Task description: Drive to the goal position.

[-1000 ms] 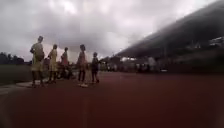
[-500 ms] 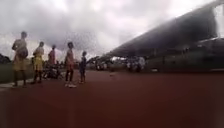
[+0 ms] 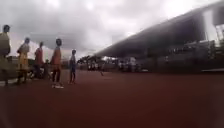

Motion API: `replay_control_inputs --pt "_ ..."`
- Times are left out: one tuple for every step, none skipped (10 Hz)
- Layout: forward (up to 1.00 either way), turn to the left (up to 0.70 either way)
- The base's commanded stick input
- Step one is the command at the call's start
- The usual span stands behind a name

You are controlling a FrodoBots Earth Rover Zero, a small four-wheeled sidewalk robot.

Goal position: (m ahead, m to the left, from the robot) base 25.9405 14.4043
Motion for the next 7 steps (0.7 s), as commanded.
replay_control_inputs --pt "0.5 -0.48" --pt "0.5 -0.18" --pt "0.5 0.02" --pt "0.5 0.02" --pt "0.5 0.02" --pt "0.5 0.02" --pt "0.5 0.02"
